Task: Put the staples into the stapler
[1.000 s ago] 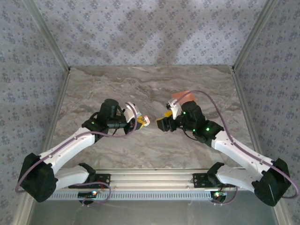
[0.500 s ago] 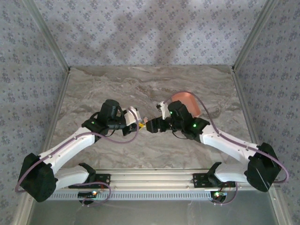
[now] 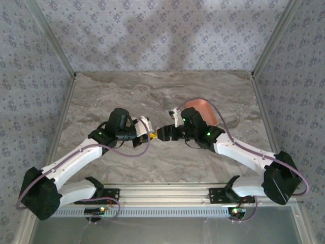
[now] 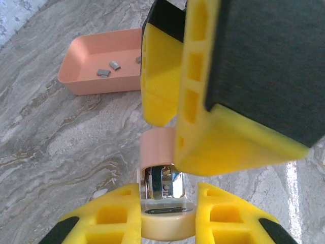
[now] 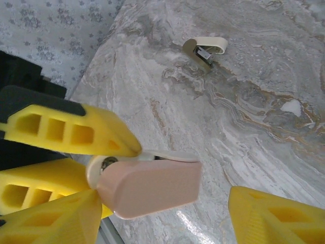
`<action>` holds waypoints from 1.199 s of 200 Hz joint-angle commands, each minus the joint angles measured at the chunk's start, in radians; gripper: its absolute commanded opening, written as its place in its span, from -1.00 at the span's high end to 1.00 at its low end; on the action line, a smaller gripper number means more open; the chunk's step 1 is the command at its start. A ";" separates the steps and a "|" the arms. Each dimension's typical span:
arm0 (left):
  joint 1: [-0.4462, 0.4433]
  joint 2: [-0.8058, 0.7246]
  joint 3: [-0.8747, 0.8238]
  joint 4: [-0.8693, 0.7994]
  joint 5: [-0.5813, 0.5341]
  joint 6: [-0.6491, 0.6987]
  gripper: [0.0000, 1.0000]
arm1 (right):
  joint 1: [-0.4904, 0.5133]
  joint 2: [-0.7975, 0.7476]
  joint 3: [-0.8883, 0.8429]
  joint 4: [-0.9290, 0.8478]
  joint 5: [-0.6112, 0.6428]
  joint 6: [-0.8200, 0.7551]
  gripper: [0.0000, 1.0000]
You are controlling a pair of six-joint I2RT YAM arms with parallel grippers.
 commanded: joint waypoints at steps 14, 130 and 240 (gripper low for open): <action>-0.007 -0.036 0.007 0.009 0.041 0.003 1.00 | -0.083 -0.040 -0.080 0.044 -0.001 0.103 -0.30; -0.008 -0.061 -0.155 0.458 0.022 -0.305 1.00 | -0.261 -0.204 -0.325 0.466 -0.118 0.486 -0.41; -0.012 -0.102 -0.240 0.659 -0.038 -0.392 1.00 | -0.202 -0.007 -0.261 0.732 -0.093 0.747 -0.18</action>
